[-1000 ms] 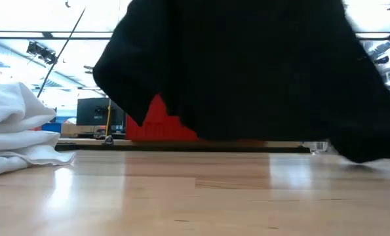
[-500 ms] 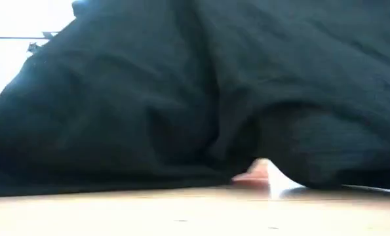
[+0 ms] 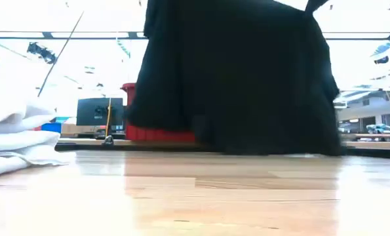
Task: Fold Laundry from Bin
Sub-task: Fold the black shirt
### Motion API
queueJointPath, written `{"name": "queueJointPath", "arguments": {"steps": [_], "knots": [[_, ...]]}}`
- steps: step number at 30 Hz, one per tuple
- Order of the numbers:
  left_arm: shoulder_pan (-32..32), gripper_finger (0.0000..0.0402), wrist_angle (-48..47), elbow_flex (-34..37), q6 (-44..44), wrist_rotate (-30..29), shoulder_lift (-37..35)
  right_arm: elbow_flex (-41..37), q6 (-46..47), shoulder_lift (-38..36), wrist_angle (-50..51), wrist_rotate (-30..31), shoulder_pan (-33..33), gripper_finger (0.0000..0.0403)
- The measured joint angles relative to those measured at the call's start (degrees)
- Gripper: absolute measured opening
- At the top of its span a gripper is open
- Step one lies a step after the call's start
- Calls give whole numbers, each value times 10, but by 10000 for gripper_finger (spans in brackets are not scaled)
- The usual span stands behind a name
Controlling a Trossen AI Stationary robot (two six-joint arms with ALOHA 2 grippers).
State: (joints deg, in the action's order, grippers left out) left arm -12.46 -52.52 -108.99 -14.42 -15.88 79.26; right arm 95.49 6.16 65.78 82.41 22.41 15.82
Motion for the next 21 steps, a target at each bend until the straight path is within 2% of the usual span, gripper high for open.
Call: {"name": "queueJointPath", "arguments": {"steps": [2,5,9,15,18,21], "knots": [[16,0,-33,1,0,11,-1,21,-15,-1,4,-53,-7,12],[40,0,-105,24,44,61,4,15,4,1,25,-121,-19,13],[85,0,-107,127,121,97,10,-72,35,3,28,-201,-43,14],[157,9,42,361,203,106,11,-267,74,4,-35,-323,-86,14],[187,9,153,453,261,152,15,-347,102,4,-63,-397,-100,16],[208,10,249,515,308,205,15,-405,118,3,-98,-465,-114,26]]}}
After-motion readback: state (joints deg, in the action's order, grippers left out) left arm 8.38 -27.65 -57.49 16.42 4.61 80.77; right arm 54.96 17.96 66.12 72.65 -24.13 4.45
